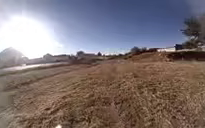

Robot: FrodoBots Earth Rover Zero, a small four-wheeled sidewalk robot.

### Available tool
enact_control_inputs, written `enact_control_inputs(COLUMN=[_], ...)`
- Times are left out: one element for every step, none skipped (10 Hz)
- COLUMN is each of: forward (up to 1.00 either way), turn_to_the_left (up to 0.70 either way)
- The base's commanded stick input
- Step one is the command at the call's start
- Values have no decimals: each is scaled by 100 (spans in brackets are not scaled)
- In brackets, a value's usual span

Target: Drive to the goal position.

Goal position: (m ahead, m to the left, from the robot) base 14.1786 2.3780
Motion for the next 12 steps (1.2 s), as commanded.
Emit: enact_control_inputs(forward=[50, 50, 50, 50, 50, 50, 50, 50, 50, 50, 50, 50], turn_to_the_left=[0, 0, 0, 0, 0, 0, 0, 0, 0, 0, 0, 0])
